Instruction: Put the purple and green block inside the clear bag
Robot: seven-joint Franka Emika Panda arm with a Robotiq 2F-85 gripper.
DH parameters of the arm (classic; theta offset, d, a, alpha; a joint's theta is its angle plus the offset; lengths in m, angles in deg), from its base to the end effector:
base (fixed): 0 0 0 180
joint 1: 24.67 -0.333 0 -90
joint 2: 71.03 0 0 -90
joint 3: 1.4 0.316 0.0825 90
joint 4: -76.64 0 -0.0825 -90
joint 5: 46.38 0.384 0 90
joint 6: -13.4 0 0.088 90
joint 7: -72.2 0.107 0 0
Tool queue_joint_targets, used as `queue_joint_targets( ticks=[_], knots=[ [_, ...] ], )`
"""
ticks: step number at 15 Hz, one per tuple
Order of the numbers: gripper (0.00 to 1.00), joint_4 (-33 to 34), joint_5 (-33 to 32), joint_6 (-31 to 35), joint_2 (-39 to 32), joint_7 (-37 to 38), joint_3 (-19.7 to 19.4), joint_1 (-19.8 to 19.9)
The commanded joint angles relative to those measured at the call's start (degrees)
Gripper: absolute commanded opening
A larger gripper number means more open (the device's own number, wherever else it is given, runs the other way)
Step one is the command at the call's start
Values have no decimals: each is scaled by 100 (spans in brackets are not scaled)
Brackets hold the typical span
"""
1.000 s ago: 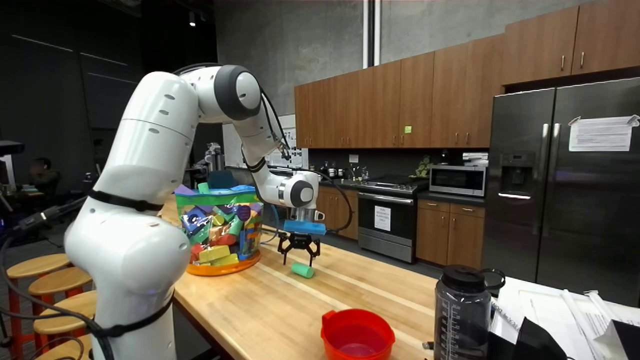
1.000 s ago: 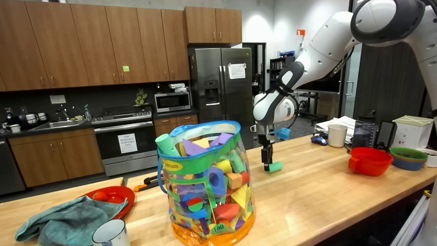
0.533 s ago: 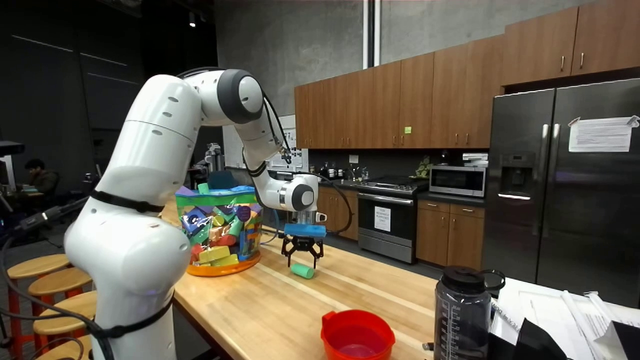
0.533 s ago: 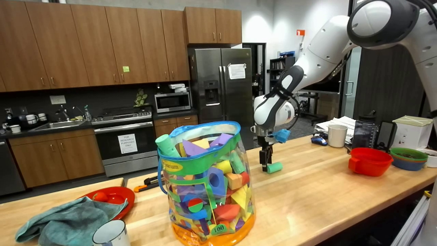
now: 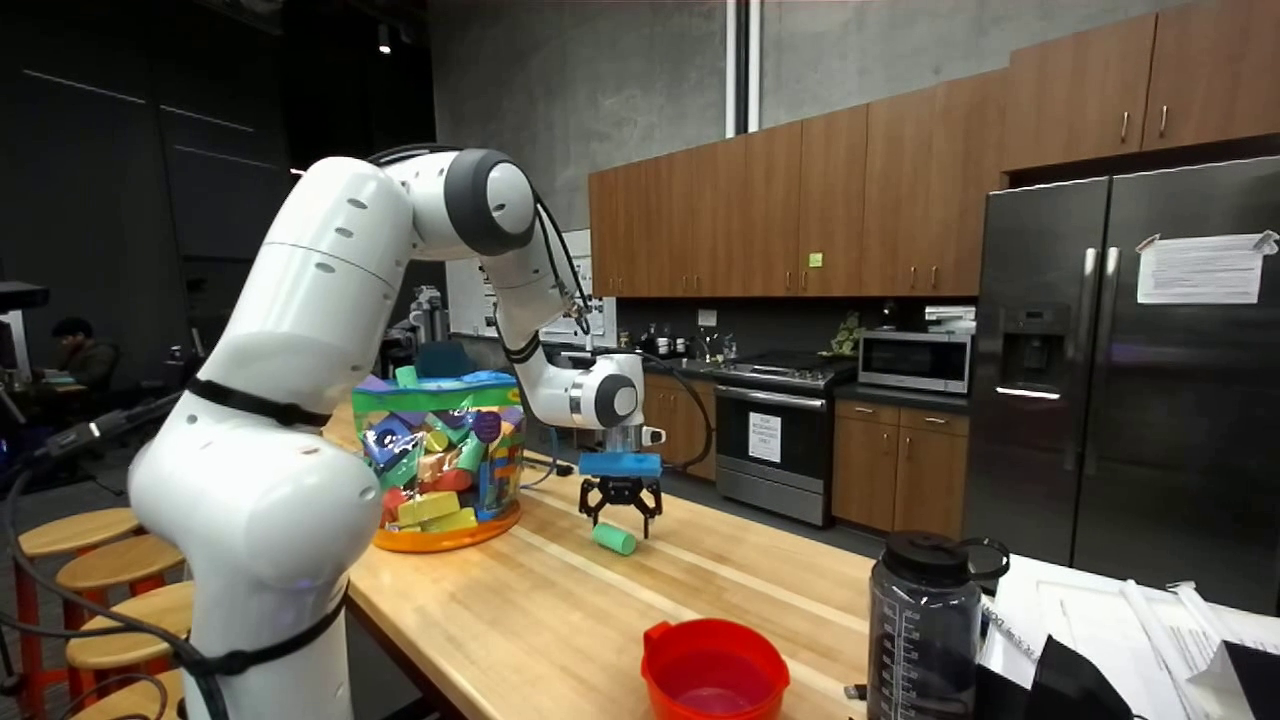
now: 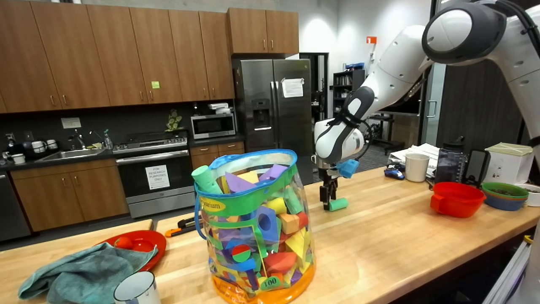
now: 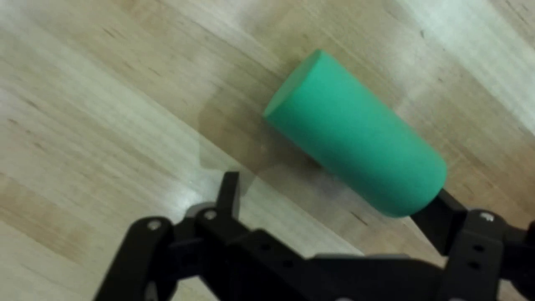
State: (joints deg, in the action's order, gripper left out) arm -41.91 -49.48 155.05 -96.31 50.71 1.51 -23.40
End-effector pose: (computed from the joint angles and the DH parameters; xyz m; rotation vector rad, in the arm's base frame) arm 0.5865 0.0167 0.2123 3.0602 0.6880 -0.0603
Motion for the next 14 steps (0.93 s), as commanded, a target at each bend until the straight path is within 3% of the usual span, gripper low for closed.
queue_joint_targets(
  ticks=[1,6,14],
  knots=[
    [100,-5,-238,96,57,386,-60,-105],
    [100,-15,-382,228,108,605,-94,-125],
    [100,-151,-328,-252,462,641,-66,-135]
  ],
)
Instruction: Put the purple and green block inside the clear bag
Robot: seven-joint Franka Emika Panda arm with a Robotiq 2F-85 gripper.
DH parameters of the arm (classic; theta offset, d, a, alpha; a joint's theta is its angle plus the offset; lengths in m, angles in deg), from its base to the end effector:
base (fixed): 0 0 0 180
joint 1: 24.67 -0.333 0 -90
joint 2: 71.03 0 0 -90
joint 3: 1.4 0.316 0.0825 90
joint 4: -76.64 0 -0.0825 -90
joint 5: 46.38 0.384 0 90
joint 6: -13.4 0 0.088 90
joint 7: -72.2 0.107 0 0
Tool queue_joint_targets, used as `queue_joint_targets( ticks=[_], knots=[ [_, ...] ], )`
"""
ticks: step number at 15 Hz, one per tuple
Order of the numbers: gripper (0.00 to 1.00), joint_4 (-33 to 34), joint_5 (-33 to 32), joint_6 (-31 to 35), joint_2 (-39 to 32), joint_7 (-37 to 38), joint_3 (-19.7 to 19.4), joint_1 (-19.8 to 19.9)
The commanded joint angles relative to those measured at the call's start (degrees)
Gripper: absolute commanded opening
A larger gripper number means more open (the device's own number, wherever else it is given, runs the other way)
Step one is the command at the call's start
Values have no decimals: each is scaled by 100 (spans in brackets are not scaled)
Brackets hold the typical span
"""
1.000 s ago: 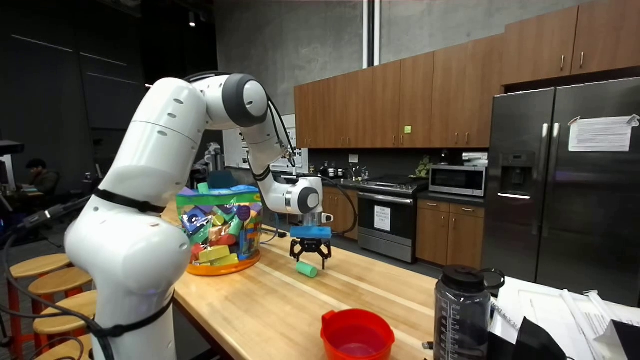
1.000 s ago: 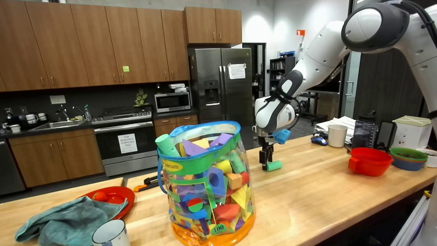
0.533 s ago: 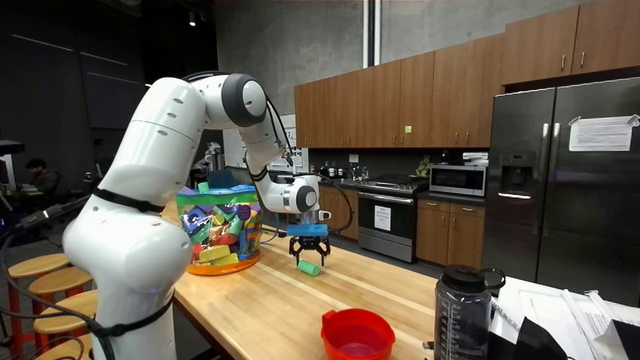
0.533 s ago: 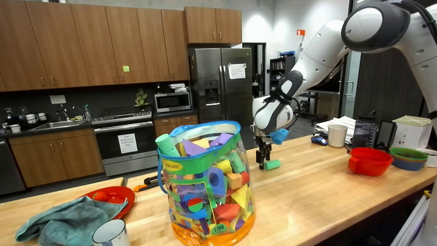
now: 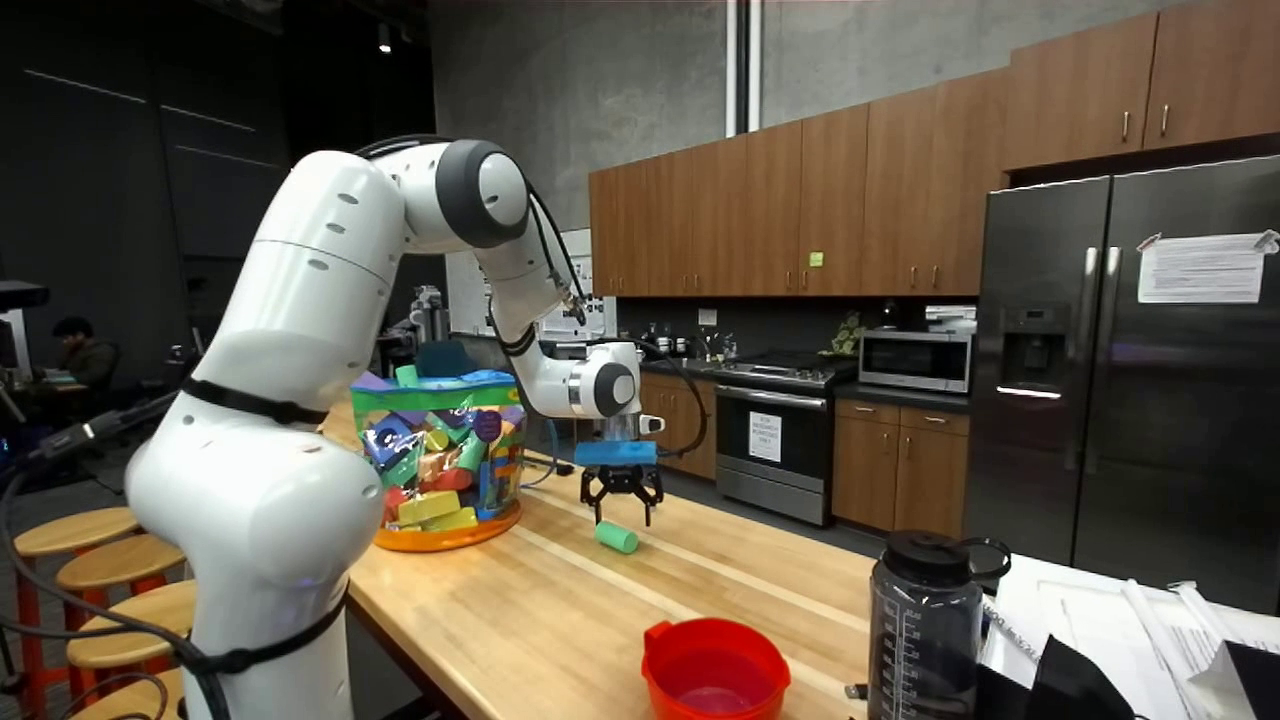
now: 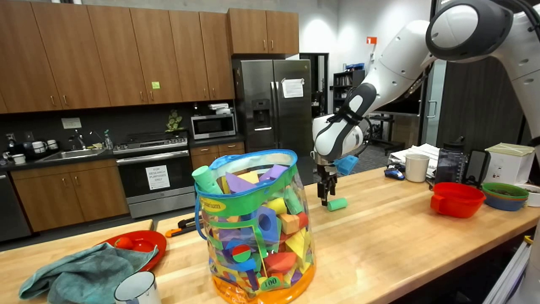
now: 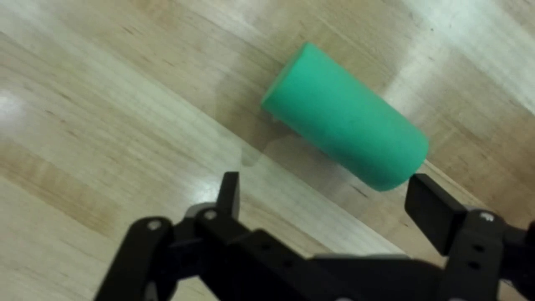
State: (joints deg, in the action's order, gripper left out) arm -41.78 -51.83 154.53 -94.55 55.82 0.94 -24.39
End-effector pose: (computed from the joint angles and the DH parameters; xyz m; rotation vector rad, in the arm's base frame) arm 0.5896 0.0210 0.2303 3.0409 0.6054 -0.0287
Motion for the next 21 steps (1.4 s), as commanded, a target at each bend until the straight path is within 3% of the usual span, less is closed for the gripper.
queue_joint_targets(
  ticks=[1,6,16,21],
  knots=[
    [100,-178,-79,-241,326,132,8,-43],
    [100,-93,34,-354,241,-180,43,113],
    [100,-44,-322,-839,154,4,-90,31],
    [100,-108,-927,-751,226,632,-313,-174]
  ],
)
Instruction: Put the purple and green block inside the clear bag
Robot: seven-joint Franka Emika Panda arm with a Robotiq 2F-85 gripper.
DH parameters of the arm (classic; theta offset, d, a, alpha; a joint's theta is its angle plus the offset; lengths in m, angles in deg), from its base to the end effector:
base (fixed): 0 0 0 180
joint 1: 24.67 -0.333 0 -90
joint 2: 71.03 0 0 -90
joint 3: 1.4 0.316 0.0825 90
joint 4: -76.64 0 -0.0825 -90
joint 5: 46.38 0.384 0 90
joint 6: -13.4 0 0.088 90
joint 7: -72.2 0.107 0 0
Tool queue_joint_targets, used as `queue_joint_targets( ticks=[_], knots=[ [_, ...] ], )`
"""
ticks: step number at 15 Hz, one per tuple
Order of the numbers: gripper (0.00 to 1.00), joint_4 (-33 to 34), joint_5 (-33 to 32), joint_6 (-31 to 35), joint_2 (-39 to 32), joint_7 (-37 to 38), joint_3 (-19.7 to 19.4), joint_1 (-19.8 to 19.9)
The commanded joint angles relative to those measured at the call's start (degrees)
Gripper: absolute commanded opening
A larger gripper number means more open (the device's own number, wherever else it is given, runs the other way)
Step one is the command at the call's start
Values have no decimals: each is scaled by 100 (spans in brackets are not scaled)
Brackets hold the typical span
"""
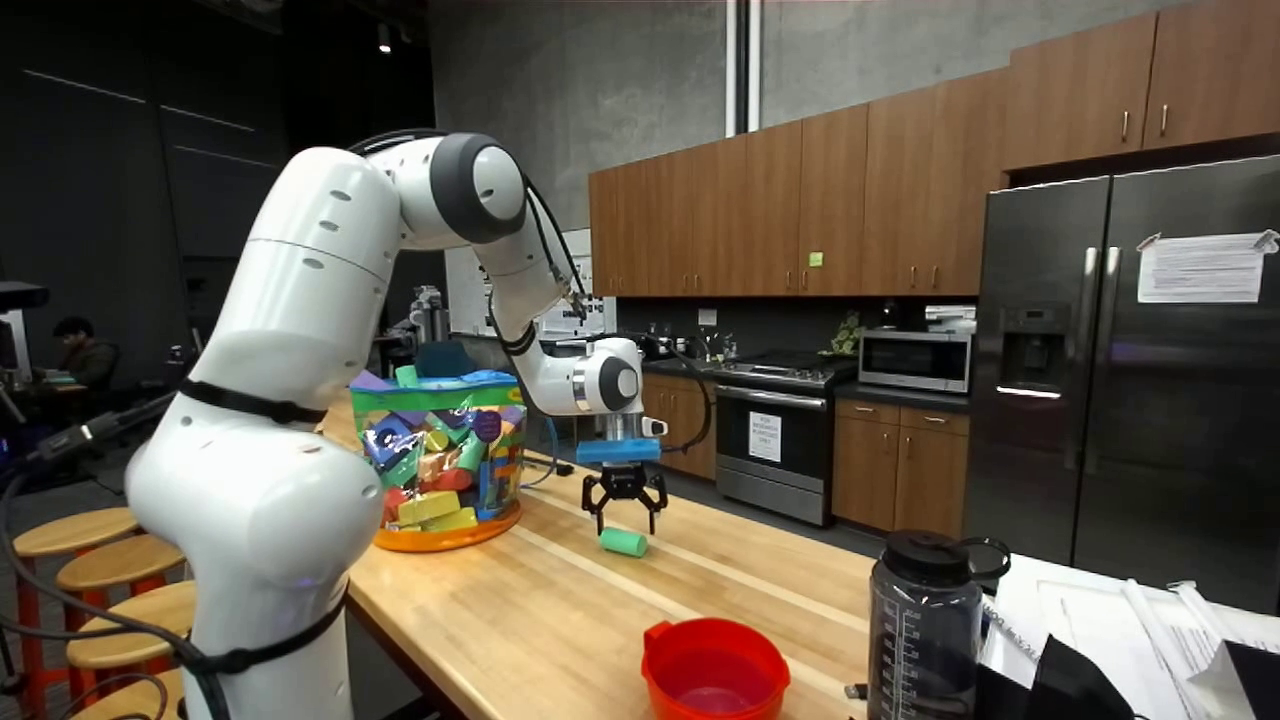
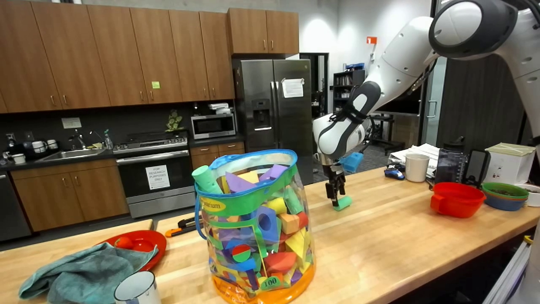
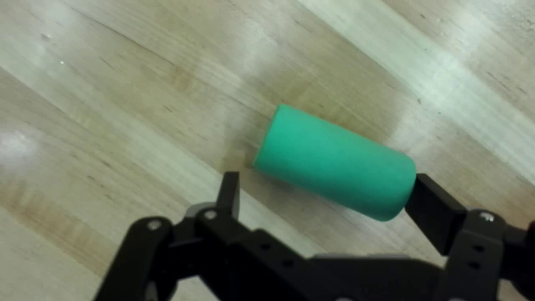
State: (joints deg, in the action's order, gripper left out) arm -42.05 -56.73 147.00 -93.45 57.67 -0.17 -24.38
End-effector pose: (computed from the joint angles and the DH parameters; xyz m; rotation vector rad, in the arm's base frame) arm 0.5755 0.0063 0.2292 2.9748 0.6064 -0.2171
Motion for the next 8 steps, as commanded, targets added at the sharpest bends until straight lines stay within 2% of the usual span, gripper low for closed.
queue_joint_targets(
  ticks=[1,5,6,8],
  knots=[
    [100,-90,-614,0,133,620,-254,-225],
    [100,-88,-1071,-38,135,1144,-373,-356],
    [75,-91,-1099,-30,132,1222,-379,-369],
    [68,-92,-1150,-52,133,1354,-394,-395]
  ],
)
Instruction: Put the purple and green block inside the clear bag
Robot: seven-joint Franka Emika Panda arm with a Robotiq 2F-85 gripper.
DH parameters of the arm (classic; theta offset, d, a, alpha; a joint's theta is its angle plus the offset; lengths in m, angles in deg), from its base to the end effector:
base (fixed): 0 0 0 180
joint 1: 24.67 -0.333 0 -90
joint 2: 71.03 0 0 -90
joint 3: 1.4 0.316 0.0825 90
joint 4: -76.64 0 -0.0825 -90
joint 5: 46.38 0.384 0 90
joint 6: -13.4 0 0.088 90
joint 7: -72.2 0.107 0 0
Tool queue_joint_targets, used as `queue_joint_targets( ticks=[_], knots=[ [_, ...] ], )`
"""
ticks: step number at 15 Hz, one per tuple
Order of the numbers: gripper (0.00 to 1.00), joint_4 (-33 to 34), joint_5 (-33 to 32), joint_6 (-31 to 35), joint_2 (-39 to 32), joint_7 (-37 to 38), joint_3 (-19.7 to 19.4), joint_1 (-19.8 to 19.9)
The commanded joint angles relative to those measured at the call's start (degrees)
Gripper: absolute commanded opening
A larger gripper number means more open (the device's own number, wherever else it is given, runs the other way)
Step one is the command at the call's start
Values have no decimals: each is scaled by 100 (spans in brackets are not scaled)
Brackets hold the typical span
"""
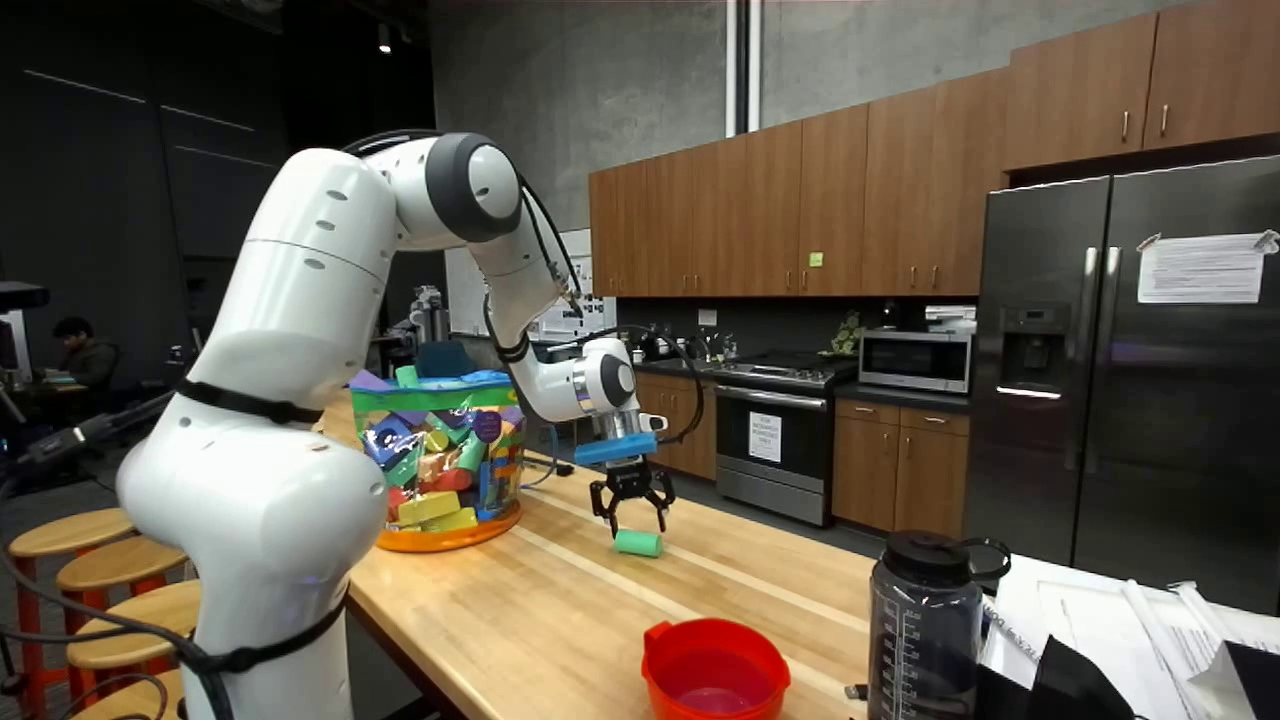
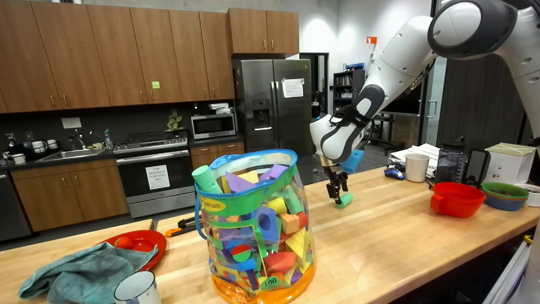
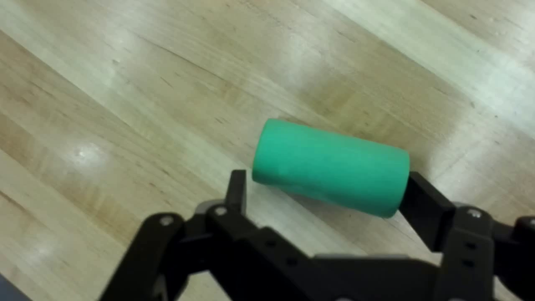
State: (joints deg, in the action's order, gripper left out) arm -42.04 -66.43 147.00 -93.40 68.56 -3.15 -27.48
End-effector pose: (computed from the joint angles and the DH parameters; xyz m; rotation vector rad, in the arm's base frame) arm 0.5763 0.0050 0.2304 2.8474 0.4928 -0.1963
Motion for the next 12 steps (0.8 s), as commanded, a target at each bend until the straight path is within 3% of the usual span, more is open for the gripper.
queue_joint_targets(
  ticks=[1,7,12],
  knots=[
    [59,-94,-178,-60,129,310,-98,-90],
    [22,-96,-92,-26,149,448,-72,-87],
    [8,-140,-5,157,159,414,-42,-39]
  ],
)
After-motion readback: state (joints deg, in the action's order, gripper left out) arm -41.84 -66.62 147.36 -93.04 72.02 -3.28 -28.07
